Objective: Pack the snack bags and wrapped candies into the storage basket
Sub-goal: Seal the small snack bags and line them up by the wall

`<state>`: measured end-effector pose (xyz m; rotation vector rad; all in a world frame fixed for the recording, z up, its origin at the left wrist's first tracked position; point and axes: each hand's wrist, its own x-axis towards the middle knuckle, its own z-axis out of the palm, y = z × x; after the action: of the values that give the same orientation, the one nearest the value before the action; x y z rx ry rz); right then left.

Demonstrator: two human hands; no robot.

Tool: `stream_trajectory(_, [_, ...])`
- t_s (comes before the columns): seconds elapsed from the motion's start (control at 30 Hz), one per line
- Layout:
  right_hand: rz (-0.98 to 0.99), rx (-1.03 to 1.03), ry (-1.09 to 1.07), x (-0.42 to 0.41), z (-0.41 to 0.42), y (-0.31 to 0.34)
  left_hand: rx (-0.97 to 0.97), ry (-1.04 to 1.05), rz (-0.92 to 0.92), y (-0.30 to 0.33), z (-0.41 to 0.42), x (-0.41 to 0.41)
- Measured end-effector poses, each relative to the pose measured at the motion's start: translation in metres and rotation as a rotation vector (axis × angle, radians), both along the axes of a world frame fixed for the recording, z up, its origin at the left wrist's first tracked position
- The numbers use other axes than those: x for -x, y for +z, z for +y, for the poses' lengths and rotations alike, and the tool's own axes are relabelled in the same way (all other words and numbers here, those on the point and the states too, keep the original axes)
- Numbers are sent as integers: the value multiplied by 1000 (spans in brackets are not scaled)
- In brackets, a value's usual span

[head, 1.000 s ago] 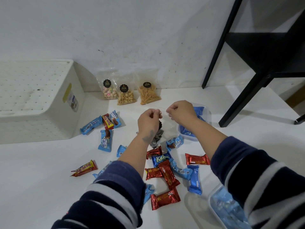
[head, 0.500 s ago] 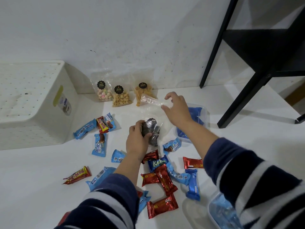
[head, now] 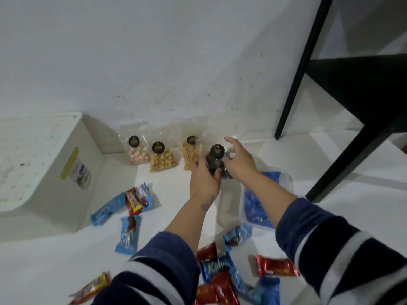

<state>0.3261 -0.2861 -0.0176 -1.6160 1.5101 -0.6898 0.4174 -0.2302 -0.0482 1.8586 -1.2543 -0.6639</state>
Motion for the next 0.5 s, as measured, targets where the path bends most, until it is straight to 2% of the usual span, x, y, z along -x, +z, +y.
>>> stream_trajectory(0.13, [51,43,12,8,-57,8,-60,-117,66,1,-55,4])
stream_trajectory(0.23, [85,-10,88,12,-77,-1,-114,-155,63,-6,-81,3])
stream_trajectory(0.37, [132,-93,159,16,-80,-7,-199,-128,11,-10,-90,-1])
stream_trajectory(0.5, [234,-60,216,17,-74,-1,-208,-113,-66,-1,-82,-14])
